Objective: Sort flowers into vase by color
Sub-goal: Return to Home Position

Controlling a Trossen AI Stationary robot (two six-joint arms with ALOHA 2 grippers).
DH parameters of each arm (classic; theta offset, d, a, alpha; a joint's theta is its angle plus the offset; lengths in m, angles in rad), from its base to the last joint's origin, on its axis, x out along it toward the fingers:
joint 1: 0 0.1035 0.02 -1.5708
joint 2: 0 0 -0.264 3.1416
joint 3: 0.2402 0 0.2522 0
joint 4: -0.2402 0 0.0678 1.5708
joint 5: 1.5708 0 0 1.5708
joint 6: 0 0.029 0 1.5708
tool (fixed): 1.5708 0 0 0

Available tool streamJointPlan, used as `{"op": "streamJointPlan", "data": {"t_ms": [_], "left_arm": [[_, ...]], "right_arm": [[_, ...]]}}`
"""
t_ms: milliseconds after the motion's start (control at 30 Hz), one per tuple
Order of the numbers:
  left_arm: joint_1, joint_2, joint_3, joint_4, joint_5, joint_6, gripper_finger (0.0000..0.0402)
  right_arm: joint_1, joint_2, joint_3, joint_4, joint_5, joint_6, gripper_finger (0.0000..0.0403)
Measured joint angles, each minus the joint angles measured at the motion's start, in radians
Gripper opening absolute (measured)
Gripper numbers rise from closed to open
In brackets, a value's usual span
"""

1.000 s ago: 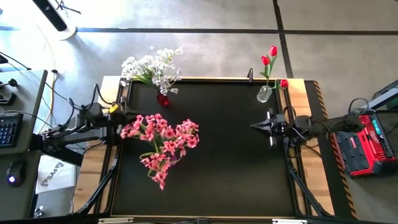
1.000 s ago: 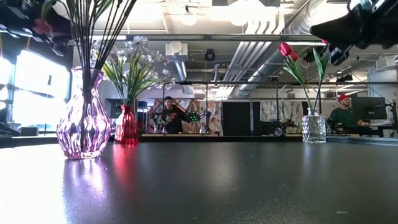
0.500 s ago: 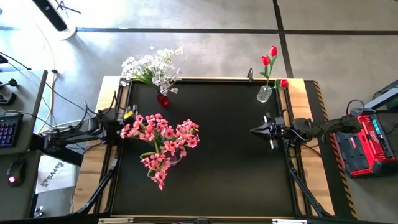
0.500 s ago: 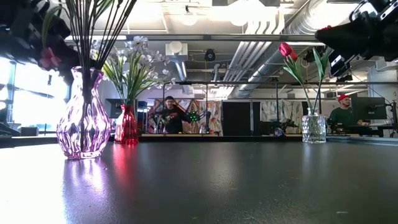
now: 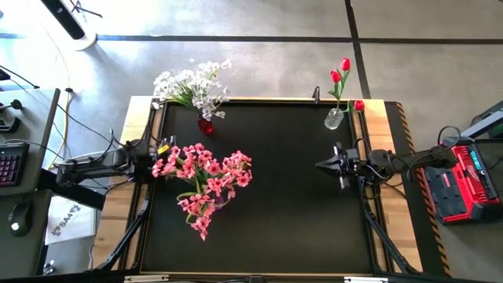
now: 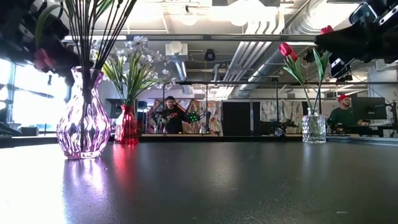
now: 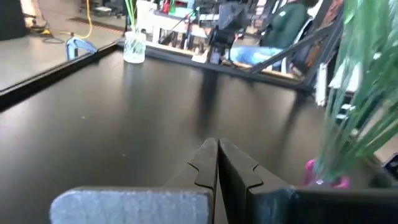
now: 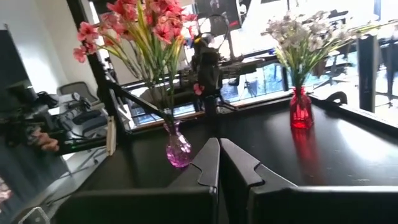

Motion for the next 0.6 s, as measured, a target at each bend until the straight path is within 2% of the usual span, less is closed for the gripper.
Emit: {"op": "streamJointPlan", "data": {"t_ms": [233, 600], "left_arm": [[-0.046, 0.003, -0.033, 0.065, -0.053, 0.044, 0.0], [-0.051, -0.002, -0.033, 0.062, -0.052, 0.051, 0.0]], "right_arm": [[0.0, 0.0, 0.0, -0.002, 0.031, 0.003, 0.0], [0.0, 0.0, 0.0, -0.031, 0.043, 0.053, 0.0]]}}
